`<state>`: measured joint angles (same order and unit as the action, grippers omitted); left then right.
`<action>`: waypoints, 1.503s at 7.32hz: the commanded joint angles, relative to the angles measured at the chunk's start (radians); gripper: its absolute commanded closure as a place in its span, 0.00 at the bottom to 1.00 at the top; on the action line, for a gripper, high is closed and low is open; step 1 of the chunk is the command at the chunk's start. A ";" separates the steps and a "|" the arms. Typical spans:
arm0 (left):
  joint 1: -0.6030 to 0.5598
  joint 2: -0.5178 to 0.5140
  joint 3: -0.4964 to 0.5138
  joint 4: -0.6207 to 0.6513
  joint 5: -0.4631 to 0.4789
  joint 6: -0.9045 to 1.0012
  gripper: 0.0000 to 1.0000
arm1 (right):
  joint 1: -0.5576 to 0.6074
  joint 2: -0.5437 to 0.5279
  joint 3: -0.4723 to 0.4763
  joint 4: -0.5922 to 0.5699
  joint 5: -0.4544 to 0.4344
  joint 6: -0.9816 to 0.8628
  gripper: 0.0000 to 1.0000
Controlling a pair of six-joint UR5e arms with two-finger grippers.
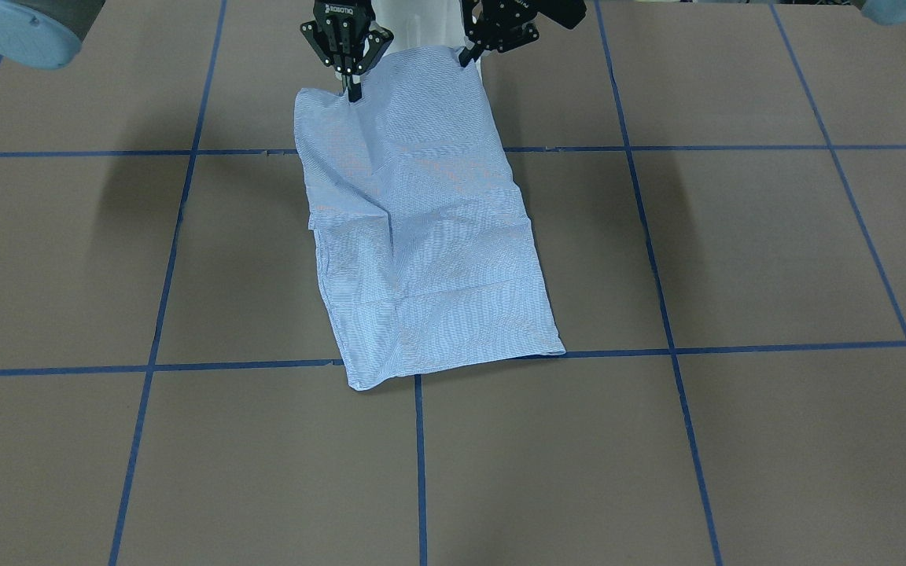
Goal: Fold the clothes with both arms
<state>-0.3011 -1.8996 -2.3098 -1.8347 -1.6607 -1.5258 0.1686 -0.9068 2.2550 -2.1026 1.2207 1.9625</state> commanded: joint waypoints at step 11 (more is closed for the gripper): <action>-0.391 -0.274 0.831 -0.210 -0.033 0.308 1.00 | 0.302 0.246 -0.883 0.572 0.100 -0.203 1.00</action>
<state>-0.6911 -2.1710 -1.5134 -2.0311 -1.6969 -1.2248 0.4681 -0.6646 1.4066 -1.5436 1.3160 1.7627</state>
